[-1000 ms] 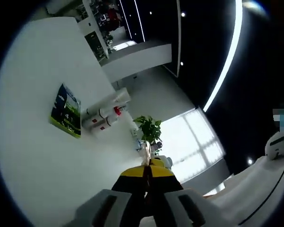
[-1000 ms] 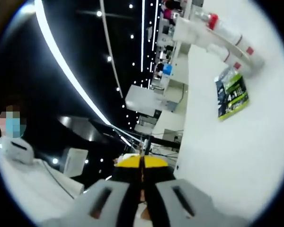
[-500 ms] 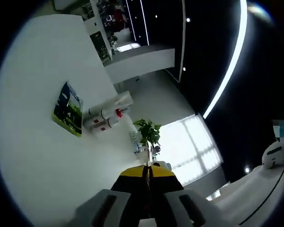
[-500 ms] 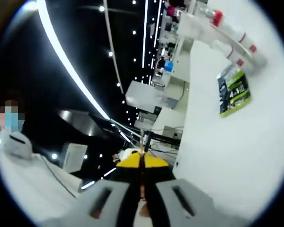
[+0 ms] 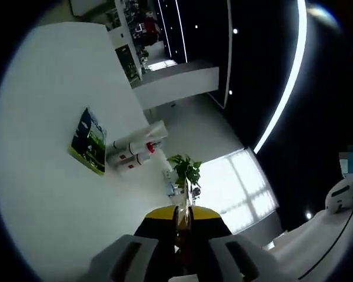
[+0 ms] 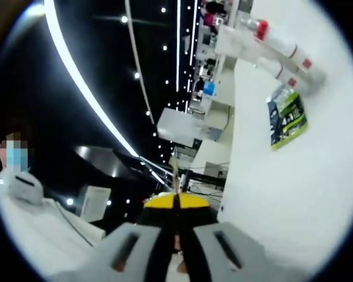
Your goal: Arrange the skincare products in the storage area until every visible bottle or jar stands upright without overlapping.
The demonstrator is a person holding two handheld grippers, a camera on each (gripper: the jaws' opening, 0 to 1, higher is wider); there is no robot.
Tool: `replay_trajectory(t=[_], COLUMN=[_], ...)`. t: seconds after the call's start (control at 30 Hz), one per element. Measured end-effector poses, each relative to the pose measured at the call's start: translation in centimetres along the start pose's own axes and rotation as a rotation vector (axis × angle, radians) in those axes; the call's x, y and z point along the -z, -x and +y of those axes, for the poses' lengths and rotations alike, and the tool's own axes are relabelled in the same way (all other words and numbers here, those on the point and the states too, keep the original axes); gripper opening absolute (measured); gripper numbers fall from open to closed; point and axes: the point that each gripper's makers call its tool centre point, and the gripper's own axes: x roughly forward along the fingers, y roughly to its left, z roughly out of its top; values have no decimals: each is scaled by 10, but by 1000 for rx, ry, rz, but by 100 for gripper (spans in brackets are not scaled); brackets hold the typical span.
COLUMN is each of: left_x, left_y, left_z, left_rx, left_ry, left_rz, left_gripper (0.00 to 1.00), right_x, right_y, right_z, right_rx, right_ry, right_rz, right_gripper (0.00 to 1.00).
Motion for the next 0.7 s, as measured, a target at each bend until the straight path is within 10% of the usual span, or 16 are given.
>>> replay_trajectory(t=[0.7], left_x=[12], left_y=[6], left_z=[9], left_rx=[-13], left_ry=[6], left_rz=[40], left_gripper=[0], right_x=[10], right_y=[6], right_z=[-6], right_rx=[46], right_ry=[79], right_rz=[42], right_gripper=[9])
